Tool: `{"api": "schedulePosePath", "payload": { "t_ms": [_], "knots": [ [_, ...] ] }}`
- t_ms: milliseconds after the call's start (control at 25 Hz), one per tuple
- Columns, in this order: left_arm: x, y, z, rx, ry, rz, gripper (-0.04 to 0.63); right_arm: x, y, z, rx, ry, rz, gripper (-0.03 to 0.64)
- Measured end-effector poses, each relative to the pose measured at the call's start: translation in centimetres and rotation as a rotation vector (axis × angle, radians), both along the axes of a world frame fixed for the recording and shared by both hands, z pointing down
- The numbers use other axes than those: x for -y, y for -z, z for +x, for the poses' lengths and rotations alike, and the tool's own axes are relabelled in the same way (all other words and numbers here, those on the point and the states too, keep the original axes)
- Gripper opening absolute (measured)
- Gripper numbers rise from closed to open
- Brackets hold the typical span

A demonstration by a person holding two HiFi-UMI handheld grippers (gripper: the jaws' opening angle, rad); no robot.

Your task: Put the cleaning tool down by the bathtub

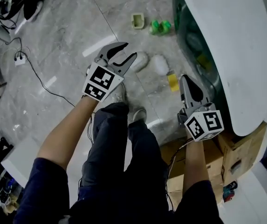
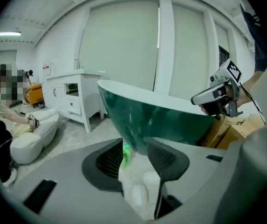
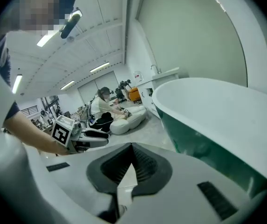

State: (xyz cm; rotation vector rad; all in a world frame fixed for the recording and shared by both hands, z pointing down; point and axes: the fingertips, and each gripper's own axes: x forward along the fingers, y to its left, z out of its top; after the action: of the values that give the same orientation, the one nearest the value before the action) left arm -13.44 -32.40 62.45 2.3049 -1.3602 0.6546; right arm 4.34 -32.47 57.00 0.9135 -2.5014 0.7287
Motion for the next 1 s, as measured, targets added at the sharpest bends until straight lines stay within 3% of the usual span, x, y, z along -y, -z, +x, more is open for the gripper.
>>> {"api": "schedulePosePath", "payload": {
  "t_ms": [240,560,1000],
  "knots": [
    [-1.2,13.3,1.5,-0.009,-0.022,0.098,0.179,-1.3,11.8,-0.3,0.035,-0.006,0.07,0.005],
    [-4.7,26.5,4.3,-0.019,-0.026,0.201,0.175,-3.6,23.1,1.6,0.081,-0.038,0.163,0.005],
    [-9.4,38.8,7.1,-0.053,-0.056,0.315,0.169,-7.3,35.2,4.0,0.099,-0.041,0.309,0.005]
  ]
}}
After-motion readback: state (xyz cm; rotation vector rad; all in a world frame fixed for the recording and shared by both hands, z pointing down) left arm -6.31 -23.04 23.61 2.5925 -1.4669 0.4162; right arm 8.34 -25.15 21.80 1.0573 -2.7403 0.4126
